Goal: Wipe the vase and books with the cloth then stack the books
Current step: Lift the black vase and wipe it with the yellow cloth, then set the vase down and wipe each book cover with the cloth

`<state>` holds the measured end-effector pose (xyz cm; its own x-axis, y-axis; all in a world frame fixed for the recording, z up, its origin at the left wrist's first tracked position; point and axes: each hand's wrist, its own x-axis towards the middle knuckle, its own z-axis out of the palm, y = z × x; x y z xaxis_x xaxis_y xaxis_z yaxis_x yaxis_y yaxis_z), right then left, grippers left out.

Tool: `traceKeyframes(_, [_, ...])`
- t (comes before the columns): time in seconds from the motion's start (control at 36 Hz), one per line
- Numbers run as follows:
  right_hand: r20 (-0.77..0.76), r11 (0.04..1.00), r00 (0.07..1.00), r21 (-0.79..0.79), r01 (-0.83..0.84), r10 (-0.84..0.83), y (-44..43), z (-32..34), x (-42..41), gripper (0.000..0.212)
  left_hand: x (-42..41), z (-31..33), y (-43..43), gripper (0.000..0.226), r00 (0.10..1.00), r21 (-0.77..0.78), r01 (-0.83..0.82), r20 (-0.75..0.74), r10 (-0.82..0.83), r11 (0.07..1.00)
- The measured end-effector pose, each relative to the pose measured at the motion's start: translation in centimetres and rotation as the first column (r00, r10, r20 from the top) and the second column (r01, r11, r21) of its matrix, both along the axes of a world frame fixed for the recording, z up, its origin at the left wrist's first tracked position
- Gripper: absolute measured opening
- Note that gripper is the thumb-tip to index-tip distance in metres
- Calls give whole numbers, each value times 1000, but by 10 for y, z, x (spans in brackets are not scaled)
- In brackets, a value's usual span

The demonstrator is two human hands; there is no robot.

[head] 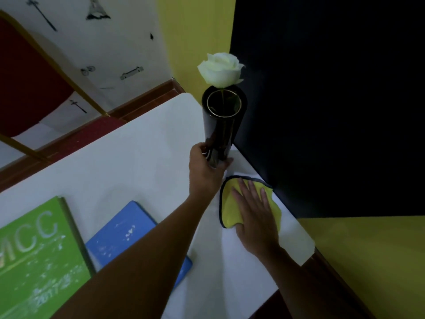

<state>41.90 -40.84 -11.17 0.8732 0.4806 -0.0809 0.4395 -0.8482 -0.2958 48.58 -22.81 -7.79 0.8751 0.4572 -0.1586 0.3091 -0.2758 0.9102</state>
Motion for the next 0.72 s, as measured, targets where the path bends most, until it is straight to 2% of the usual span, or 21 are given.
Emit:
traceKeyframes(0.06, [-3,1000,1000,8,27,-27,2,2,2,85,5,1,3,65,999,44,34,8,-34,998])
traceKeyframes(0.25, [1,999,999,-18,36,-36,4,3,1,83,16,1,31,62,960,143,278,-8,-280,950])
traceKeyframes(0.53, [-6,999,999,-11,35,-35,5,4,0,82,19,-8,45,50,902,132,429,-10,-431,894])
traceKeyframes(0.61, [-14,999,999,-16,32,-32,5,5,1,82,20,-7,47,53,883,122,468,-34,-468,875])
traceKeyframes(0.72, [-22,1000,999,-15,26,-26,5,6,1,86,15,-4,52,69,855,153,519,-112,-507,841])
